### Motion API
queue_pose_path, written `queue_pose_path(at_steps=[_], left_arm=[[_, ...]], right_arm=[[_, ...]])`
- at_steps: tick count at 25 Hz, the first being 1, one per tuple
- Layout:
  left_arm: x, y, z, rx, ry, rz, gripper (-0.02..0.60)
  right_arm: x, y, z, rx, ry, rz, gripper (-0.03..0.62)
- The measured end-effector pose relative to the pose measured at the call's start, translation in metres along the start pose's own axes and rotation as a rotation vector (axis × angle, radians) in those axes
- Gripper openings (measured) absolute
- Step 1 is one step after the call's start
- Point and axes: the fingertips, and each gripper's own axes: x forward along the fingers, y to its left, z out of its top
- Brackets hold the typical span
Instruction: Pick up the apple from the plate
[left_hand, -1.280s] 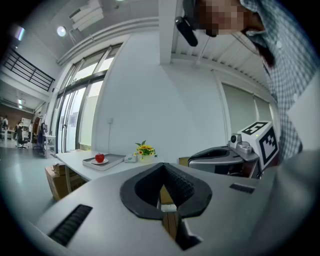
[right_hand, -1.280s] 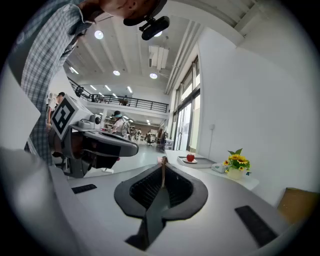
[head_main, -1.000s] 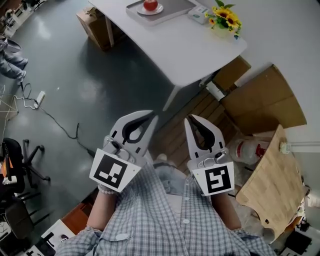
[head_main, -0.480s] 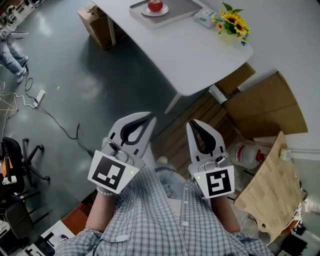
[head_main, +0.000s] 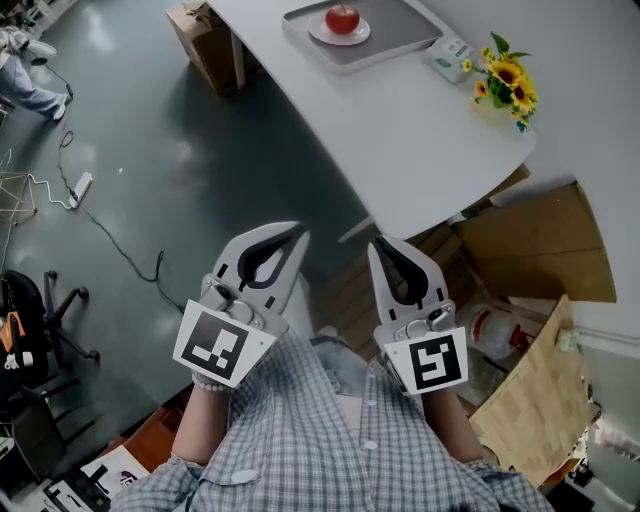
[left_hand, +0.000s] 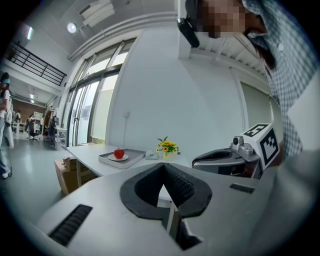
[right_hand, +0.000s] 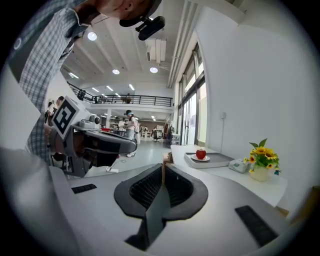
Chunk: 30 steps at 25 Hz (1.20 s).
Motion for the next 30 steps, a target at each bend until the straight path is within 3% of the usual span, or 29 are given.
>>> queue_pose_path(at_steps=[8,17,22,30], left_arm=[[0.023,0.108,0.028,-0.012,-0.003,0.082,0.009],[0.032,0.237,0.085,0.016,0.025,0.129,0.009],[0.027,0.266,0.113,0.066,0.044,0.117,0.009],[0.011,0.277,0.129,0.001,-0.011,0.126,0.009]], right_arm=[[0.116,-0.012,0.047,-0.068,-0.033,0.071,0.031],[0.246,-0.004,0.121,-0.047,-0.044,0.139,0.031],[0.276,-0.005,0.164,-0.019,-0.067,0.132,0.031],[0.284,-0.007,0.188,-0.04,-0.074,0.094,0.031]])
